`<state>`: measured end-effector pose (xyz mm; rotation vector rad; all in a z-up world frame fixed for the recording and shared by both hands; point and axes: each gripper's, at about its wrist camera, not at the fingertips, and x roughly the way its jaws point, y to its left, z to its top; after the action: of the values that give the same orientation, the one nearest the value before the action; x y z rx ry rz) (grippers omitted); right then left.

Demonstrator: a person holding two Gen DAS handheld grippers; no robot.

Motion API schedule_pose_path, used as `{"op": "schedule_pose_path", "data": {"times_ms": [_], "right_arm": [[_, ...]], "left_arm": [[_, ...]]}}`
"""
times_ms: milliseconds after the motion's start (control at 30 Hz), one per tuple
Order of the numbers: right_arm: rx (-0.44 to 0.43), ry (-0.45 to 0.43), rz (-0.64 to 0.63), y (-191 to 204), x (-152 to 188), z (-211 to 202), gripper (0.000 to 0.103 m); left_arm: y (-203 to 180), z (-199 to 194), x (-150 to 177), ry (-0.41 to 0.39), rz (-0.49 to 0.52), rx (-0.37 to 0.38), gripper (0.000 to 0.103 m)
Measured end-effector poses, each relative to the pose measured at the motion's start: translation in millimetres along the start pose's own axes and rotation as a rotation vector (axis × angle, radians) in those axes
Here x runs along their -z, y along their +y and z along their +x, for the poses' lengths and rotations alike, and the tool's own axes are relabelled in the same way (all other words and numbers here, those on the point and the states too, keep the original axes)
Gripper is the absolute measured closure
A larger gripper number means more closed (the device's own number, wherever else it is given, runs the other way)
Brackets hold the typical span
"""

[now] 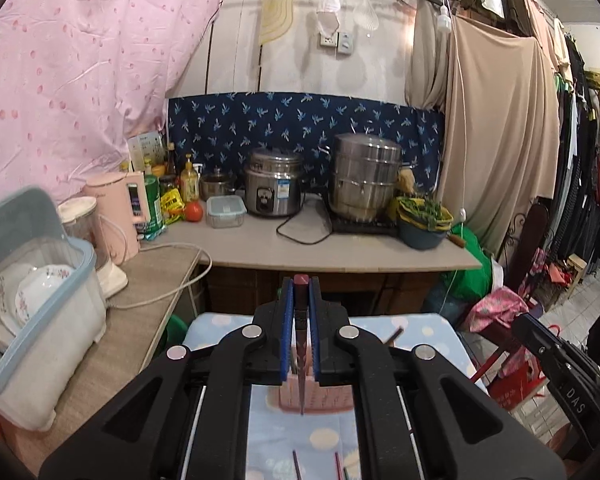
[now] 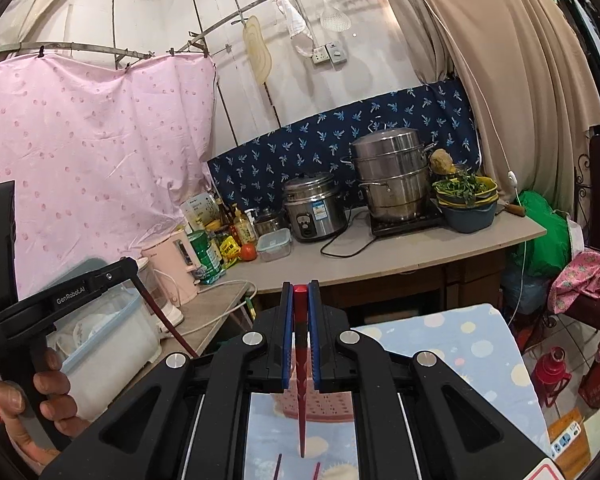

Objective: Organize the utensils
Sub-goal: 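Lift both chopsticks, carry them to the pink holder and lower them in, then open both tools to release the chopsticks into the holder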

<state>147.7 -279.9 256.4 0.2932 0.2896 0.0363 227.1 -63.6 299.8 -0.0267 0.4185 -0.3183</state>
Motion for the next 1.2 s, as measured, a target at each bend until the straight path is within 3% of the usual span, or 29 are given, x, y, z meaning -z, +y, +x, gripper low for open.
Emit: {"op": "schedule_pose_path", "data": {"times_ms": [233, 467, 900, 1200], "right_arm": [[0.007, -0.052, 0.005, -0.6, -36.6, 40.1, 0.096], [0.019, -0.036, 0.039, -14.5, -43.6, 79.5, 0.096], [0.049, 0.088, 0.033, -29.6, 2.0, 143.1, 0.096], [0.071, 0.143, 0.02, -31.0, 22.1, 158.0, 0.096]], "left_arm": [[-7.2, 31.2, -26.9, -0.044, 0.008, 0.001, 0.096], [-9.1, 73.3, -31.1, -0.047, 0.003, 0.002, 0.096], [-1.3, 135.9, 12.2, 0.072, -0.002, -0.009, 0.096], [2.9, 152.5, 29.7, 0.118, -0.015, -0.013, 0.096]]}}
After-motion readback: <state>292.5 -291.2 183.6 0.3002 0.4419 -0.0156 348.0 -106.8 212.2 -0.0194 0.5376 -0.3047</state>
